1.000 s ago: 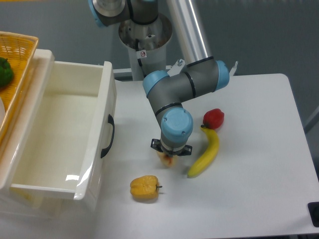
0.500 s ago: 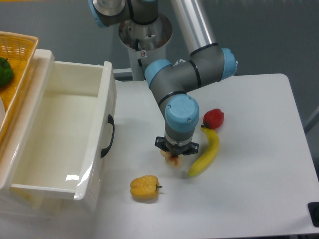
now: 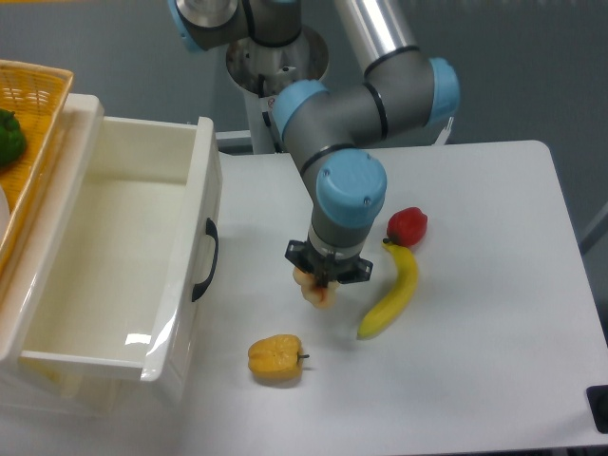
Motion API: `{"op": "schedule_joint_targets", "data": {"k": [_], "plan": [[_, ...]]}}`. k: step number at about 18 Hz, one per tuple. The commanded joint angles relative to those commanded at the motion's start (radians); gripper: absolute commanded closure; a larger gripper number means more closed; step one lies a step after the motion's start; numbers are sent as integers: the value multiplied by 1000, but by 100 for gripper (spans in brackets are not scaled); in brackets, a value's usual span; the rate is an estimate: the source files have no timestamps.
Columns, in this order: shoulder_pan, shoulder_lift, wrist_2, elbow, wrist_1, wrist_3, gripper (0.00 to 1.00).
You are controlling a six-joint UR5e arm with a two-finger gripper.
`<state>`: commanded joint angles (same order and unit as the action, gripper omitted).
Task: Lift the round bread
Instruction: 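Lift the gripped bread roll up off the table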
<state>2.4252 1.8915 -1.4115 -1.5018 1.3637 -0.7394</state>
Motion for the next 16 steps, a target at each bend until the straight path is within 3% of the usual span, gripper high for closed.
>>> {"op": "schedule_joint_targets", "data": {"k": [5,9,16], "plan": [[-3,-45,20,5,21,-14,87],[-2,-83,23,2,31,-188,87],[21,-101,16,2,93,-327,87]]}}
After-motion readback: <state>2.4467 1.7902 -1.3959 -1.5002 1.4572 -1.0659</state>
